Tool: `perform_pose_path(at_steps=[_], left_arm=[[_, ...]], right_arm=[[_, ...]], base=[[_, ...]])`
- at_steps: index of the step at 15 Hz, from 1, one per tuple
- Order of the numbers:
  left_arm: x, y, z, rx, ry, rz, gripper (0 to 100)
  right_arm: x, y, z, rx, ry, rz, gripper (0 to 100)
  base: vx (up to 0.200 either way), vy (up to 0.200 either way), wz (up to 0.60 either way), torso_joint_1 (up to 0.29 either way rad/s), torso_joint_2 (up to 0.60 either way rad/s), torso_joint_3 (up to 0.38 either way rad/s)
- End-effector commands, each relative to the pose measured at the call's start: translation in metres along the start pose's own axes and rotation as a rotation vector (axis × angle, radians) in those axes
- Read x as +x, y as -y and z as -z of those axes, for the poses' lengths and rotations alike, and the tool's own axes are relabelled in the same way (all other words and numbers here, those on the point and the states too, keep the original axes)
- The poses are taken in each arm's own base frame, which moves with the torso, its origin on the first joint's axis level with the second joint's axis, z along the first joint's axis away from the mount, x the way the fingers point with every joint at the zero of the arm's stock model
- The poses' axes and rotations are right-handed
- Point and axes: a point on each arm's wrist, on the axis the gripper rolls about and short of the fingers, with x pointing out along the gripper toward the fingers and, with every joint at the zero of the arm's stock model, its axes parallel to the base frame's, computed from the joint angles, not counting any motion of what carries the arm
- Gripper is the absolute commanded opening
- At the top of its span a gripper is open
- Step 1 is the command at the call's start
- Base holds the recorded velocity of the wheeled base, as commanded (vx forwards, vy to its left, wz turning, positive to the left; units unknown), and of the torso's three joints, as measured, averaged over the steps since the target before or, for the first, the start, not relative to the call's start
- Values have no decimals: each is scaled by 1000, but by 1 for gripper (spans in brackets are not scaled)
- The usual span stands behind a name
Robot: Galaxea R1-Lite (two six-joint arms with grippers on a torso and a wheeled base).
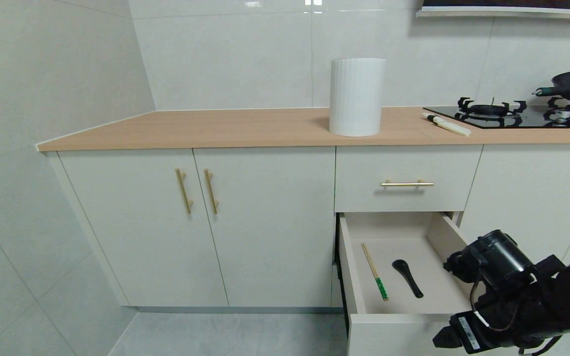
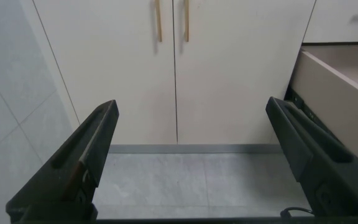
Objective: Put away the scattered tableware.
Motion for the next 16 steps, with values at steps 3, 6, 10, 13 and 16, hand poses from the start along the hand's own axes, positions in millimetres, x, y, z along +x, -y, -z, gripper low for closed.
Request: perform_pose_path(at_steps=[3, 6, 10, 13, 16], left_arm=[[0, 0, 0, 0, -1, 0, 100], [0, 0, 0, 0, -1, 0, 100], [0, 0, 0, 0, -1, 0, 100], [0, 0, 0, 0, -1, 0, 100], [0, 0, 0, 0, -1, 0, 100]], right_arm=[[15, -2, -10, 50, -14, 38, 100], [20, 1, -16, 72, 20, 38, 100], [31, 10, -23, 115, 61, 65, 100], [41, 22, -33, 174, 125, 71, 100], [55, 31, -40, 220, 184, 77, 100]], base=[[0, 0, 0, 0, 0, 0], [0, 0, 0, 0, 0, 0], [0, 0, 0, 0, 0, 0], [0, 0, 0, 0, 0, 0], [0, 0, 0, 0, 0, 0]])
